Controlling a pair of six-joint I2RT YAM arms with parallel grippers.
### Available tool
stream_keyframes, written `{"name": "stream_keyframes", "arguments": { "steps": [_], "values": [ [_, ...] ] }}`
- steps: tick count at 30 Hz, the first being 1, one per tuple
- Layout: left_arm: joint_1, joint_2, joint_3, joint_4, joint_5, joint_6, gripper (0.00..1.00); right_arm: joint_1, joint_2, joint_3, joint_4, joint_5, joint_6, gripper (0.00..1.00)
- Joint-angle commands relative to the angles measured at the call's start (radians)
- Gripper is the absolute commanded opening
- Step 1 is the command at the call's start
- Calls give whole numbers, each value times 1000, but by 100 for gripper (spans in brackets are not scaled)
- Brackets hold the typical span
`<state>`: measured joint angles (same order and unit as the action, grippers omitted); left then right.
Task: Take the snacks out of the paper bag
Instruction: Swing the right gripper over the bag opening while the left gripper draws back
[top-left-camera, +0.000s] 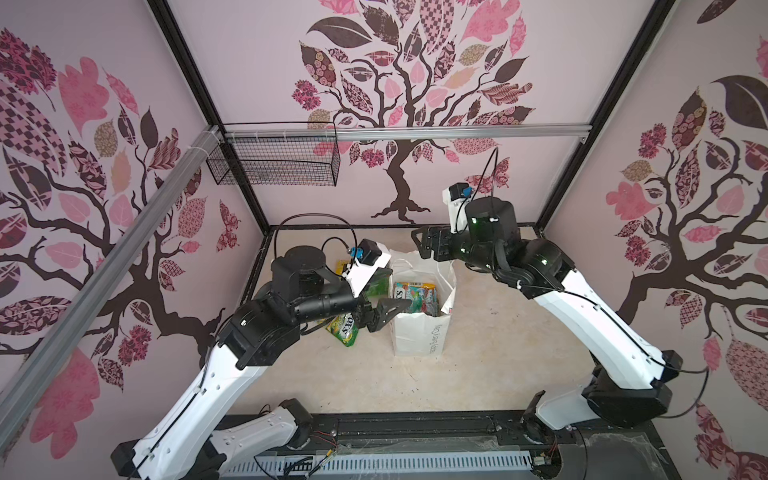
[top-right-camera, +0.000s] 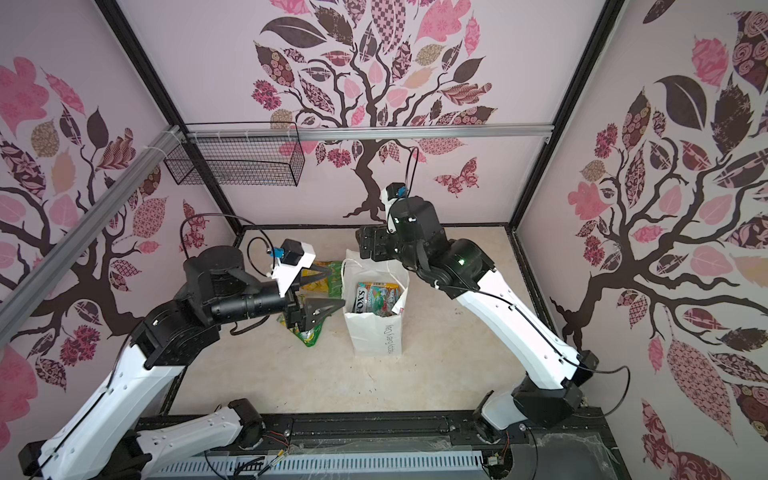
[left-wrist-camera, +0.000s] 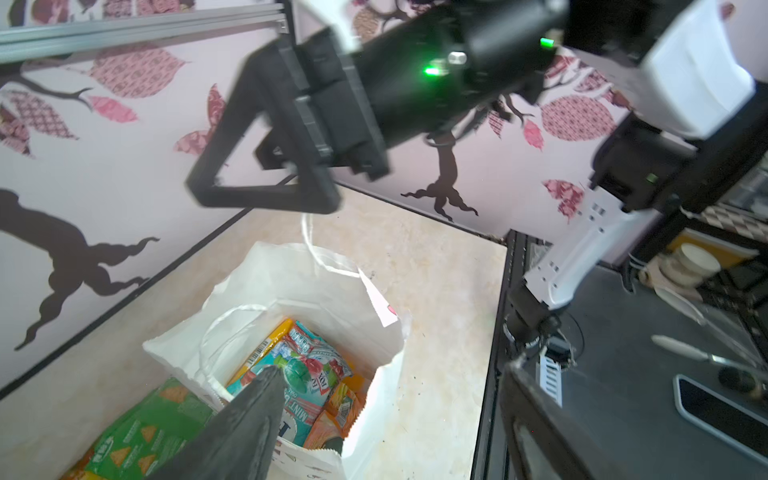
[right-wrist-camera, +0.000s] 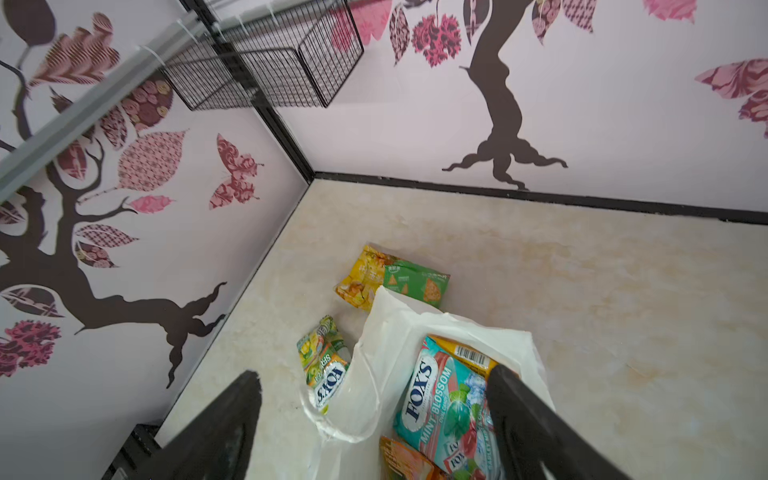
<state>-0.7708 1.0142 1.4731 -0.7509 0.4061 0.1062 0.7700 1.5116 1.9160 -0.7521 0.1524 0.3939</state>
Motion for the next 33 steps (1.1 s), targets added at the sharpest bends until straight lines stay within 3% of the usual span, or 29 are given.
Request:
{"name": "stream_keyframes", "arguments": {
  "steps": [1,6,12,26,33],
  "values": [
    [-85,7,48,-126,-72,155,85,-22,91,91,-130,-79,20,82],
    [-117,-2,38,-188,-109,182,89,-26,218,204,-209,-88,20,75],
    [-117,-46,-3,-194,-172,190,91,-25,316,232,-281,-56,43,74],
    [-117,-98,-44,-170,-224,220,92,-5,334,48,-306,-166,31,61],
    [-117,-103,-45,-159,-223,210,92,5,320,-49,-293,-174,26,60]
  ]
}}
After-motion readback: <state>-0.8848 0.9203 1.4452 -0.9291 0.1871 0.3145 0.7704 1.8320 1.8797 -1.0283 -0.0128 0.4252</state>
